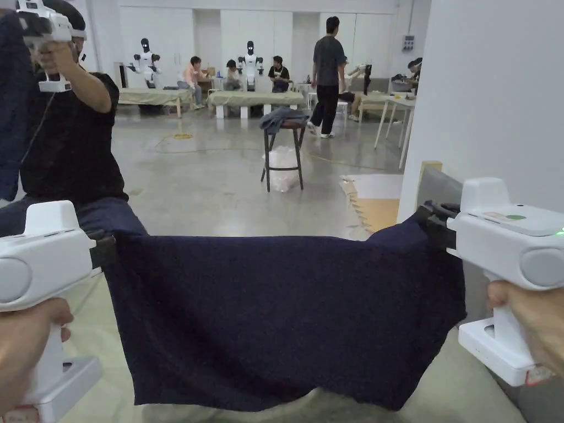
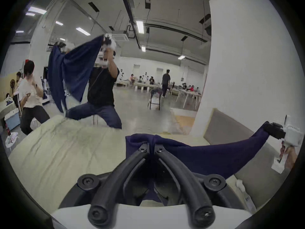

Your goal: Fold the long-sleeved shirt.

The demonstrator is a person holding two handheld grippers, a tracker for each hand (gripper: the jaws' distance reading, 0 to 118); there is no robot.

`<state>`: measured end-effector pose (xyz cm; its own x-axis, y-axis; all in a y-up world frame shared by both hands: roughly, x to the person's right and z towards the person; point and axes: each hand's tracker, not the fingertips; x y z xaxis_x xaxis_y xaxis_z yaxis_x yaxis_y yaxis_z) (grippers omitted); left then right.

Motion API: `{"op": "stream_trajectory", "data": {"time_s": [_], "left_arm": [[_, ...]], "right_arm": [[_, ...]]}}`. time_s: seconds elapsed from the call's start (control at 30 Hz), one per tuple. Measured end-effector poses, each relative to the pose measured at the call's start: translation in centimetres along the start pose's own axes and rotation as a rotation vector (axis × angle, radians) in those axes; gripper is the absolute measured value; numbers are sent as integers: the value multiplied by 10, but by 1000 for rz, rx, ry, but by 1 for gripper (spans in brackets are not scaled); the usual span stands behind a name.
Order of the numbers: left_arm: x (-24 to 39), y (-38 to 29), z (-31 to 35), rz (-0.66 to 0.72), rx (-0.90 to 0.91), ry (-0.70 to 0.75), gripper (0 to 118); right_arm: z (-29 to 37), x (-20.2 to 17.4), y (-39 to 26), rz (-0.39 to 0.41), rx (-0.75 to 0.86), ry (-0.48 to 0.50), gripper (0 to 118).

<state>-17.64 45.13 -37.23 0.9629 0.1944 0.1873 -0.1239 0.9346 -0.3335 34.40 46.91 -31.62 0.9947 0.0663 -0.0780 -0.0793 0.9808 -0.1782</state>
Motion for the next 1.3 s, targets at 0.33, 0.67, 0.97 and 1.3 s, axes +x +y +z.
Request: {"op": "stream_trajectory", "data": {"time_s": [0.33,0.67,0.97,1.3], "left_arm": [[-16,-194,117,-13,-340,-97,8],[-48,-326,186,4,-723,-28,8],[-53,-349,172,-4,-791,0,9],[-24,-295,170,-85,-545,66,107]], "right_arm": [[140,-45,-184,40,-297,54,1],[210,-58,-327,-93,-759,129,1],[193,-64,-373,-136,-950,150,8],[191,-67,-282,-187,-615,87,118]]}}
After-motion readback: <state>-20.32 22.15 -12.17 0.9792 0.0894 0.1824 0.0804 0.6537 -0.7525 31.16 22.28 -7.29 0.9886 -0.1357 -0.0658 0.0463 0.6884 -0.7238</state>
